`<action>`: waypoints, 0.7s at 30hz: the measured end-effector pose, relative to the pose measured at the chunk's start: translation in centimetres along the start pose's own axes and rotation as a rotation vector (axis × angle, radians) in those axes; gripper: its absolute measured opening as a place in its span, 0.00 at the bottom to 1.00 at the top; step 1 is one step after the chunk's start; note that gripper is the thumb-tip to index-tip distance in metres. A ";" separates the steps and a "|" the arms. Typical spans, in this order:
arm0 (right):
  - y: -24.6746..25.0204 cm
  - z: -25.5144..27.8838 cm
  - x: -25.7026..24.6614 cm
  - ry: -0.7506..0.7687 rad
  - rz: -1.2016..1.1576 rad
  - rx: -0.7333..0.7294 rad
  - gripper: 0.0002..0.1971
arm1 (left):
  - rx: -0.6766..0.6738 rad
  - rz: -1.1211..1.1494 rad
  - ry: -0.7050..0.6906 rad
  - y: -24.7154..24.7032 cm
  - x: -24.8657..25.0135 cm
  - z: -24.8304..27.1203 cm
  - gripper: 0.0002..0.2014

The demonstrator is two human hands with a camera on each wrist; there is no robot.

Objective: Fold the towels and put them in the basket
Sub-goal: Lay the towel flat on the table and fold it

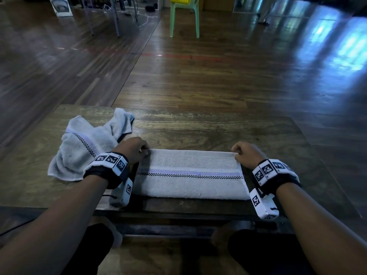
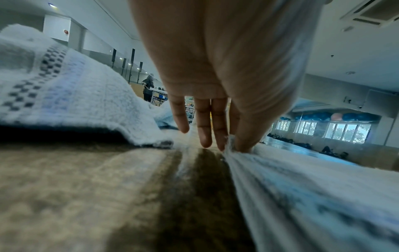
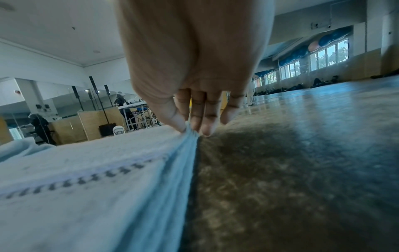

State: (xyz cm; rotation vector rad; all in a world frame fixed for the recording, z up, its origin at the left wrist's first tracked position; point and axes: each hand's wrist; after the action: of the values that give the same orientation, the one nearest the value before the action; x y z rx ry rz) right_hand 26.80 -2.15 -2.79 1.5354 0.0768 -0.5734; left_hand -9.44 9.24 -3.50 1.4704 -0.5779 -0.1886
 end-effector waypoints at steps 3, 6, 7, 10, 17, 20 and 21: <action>-0.2 -0.2 -0.1 0.033 0.049 -0.040 0.11 | 0.020 -0.007 0.006 0.0 0.3 0.1 0.06; 0.2 -0.1 -0.5 0.034 0.069 -0.060 0.06 | 0.036 0.044 0.000 0.6 0.6 0.4 0.06; 0.4 0.1 -0.7 0.029 0.071 -0.064 0.06 | 0.045 0.066 -0.008 0.9 0.6 0.5 0.07; 1.3 0.7 -1.1 0.026 0.032 -0.037 0.05 | 0.090 0.129 -0.021 2.3 0.9 1.2 0.08; 5.8 2.2 -2.3 0.328 -0.141 0.625 0.08 | 0.717 0.175 -0.200 7.4 1.5 3.6 0.09; 6.4 3.2 -1.6 0.455 -0.130 0.705 0.11 | 0.816 0.109 -0.232 7.9 1.7 5.2 0.08; 6.3 3.6 -1.2 0.483 -0.113 0.674 0.11 | 0.804 0.075 -0.235 7.7 1.8 5.7 0.08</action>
State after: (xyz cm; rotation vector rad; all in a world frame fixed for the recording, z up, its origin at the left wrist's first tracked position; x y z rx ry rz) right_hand 27.17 -5.63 3.72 2.3187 0.3712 -0.3110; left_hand -12.32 4.30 4.36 2.2141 -0.9658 -0.0665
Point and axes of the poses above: each hand's wrist, its own z-axis away from the middle knuckle, its own y-axis out of the back of the hand, x = y × z, and after that the axes turned 10 degrees about x, right-handed
